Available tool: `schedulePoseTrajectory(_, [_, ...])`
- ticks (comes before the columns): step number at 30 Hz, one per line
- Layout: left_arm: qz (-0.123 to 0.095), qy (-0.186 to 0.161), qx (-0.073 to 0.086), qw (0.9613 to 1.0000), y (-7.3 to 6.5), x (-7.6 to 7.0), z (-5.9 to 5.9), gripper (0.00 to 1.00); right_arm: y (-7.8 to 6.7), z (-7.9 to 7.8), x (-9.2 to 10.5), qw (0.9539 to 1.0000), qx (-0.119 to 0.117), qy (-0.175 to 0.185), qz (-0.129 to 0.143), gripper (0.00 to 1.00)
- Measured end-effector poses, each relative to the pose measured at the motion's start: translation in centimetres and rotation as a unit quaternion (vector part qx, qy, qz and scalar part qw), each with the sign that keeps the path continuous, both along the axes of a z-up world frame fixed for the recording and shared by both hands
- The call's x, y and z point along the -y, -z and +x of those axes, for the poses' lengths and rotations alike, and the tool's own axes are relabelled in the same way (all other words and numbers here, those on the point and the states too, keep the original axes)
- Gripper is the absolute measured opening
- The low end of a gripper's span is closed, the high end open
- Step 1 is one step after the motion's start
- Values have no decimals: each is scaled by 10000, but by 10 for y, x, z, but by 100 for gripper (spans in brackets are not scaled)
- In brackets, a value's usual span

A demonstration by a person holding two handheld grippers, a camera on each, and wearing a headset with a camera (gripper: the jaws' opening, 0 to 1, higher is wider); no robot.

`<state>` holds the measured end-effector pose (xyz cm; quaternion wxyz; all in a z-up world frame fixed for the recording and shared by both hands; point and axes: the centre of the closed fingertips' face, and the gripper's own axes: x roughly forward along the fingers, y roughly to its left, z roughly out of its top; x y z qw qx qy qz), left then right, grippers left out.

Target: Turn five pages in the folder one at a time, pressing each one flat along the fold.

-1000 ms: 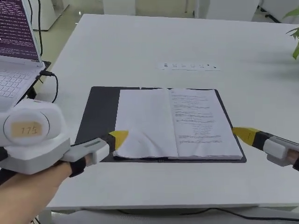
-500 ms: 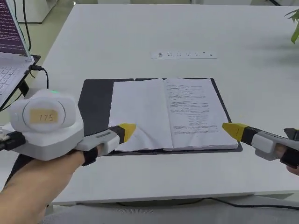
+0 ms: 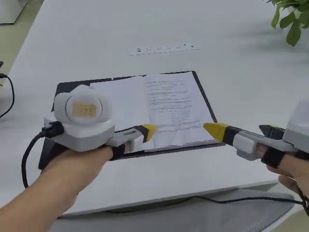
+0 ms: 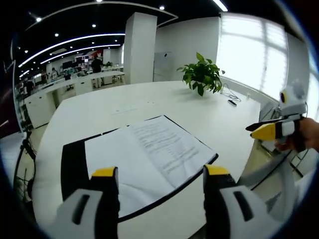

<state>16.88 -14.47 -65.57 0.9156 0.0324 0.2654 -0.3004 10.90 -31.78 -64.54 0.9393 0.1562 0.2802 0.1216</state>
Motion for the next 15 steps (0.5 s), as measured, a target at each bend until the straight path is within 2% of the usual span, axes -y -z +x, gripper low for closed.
schedulePoseTrajectory(2, [56,133,-20,9999,6,11,0,67,1,0,-1,10000,3,12,78,86])
schedulePoseTrajectory(3, [93,168,-82,9998,9,16,0,67,2,-1,-1,10000,13,-22,72,85])
schedulePoseTrajectory(7, [82,255,-157,9995,17,31,0,66,7,-3,-3,9999,-41,-125,88,83])
schedulePoseTrajectory(15, [55,328,-299,9990,32,54,4,63,14,0,2,9996,-126,-134,220,79])
